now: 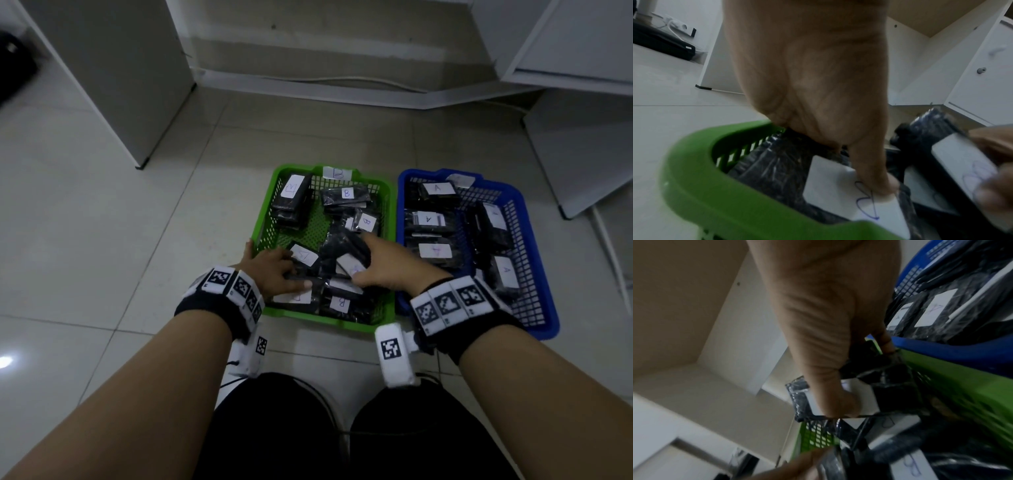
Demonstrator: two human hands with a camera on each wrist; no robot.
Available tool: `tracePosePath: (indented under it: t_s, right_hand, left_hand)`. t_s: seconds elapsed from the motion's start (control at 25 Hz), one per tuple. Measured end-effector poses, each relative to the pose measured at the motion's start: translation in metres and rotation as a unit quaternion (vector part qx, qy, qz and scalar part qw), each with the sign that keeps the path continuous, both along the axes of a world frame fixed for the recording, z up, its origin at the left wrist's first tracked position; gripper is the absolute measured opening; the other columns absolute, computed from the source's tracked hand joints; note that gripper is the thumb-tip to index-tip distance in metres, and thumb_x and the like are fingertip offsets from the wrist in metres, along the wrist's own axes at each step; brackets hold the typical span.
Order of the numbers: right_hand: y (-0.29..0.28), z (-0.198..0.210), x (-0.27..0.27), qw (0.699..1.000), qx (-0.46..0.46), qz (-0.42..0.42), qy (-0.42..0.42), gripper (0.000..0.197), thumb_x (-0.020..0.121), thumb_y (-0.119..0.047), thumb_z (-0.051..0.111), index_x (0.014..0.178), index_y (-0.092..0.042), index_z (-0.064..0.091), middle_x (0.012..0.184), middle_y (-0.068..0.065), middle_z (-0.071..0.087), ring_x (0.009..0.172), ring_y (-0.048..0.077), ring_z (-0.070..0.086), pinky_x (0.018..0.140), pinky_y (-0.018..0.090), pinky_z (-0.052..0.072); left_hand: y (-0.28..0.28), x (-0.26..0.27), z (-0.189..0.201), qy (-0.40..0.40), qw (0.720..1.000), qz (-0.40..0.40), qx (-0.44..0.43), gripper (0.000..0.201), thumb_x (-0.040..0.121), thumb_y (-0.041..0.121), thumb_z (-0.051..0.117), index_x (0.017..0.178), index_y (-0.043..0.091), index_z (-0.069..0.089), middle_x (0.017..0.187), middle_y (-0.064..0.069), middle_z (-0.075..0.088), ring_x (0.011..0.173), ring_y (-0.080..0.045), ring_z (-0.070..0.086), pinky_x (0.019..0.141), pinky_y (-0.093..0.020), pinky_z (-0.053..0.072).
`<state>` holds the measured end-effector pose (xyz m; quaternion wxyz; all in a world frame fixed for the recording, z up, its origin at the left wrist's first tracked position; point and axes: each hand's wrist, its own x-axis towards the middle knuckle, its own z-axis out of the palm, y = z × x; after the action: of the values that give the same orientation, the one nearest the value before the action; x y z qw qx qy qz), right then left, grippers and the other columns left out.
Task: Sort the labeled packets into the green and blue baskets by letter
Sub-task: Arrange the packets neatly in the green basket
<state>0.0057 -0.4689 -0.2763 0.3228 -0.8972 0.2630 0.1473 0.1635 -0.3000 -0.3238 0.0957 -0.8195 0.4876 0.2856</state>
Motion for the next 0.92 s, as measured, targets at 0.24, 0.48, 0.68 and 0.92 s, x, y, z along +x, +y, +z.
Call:
tracePosePath:
  t_s: [0.24, 0.48, 0.68, 0.92]
  right_hand:
    - [0.009, -0.030, 0.002, 0.990, -0.070, 0.069, 0.100, 0.093, 0.068, -0.037, 0.076, 0.143, -0.017, 0.025, 0.138, 0.011, 0.037, 0.126, 0.030, 0.039, 0.102, 0.041, 0.041]
    - [0.001, -0.027, 0.009, 0.985, -0.035, 0.108, 0.127, 0.100, 0.064, -0.039, 0.075, 0.146, -0.029, 0.019, 0.123, 0.009, 0.052, 0.107, 0.027, 0.054, 0.090, 0.039, 0.052]
    - [-0.005, -0.014, 0.007, 0.991, 0.101, 0.033, 0.085, 0.086, 0.071, -0.025, 0.074, 0.138, -0.030, 0.021, 0.102, 0.006, 0.063, 0.083, 0.021, 0.064, 0.073, 0.032, 0.055]
    - [-0.003, -0.002, 0.014, 0.971, 0.131, 0.098, 0.175, 0.065, 0.086, -0.022, 0.062, 0.144, -0.020, 0.032, 0.113, 0.002, 0.058, 0.101, 0.020, 0.058, 0.084, 0.026, 0.046]
  left_hand:
    - [0.002, -0.001, 0.000, 0.018, 0.999, 0.027, -0.001, 0.065, 0.084, 0.072, 0.035, 0.130, 0.027, 0.042, 0.140, 0.007, 0.047, 0.133, -0.017, 0.040, 0.108, -0.061, -0.021]
    - [0.005, -0.001, 0.004, 0.039, 0.998, 0.045, -0.011, 0.057, 0.086, 0.064, 0.046, 0.130, 0.028, 0.041, 0.140, 0.007, 0.047, 0.133, -0.018, 0.040, 0.108, -0.061, -0.020]
    - [0.008, -0.001, 0.008, 0.029, 0.998, 0.057, 0.003, 0.048, 0.090, 0.061, 0.039, 0.135, 0.045, 0.030, 0.147, 0.011, 0.038, 0.137, -0.020, 0.035, 0.101, -0.072, -0.017]
    - [0.010, 0.001, 0.010, 0.012, 0.998, 0.040, 0.042, 0.045, 0.095, 0.057, 0.025, 0.140, 0.056, 0.018, 0.156, 0.012, 0.021, 0.144, -0.019, 0.018, 0.098, -0.076, -0.014]
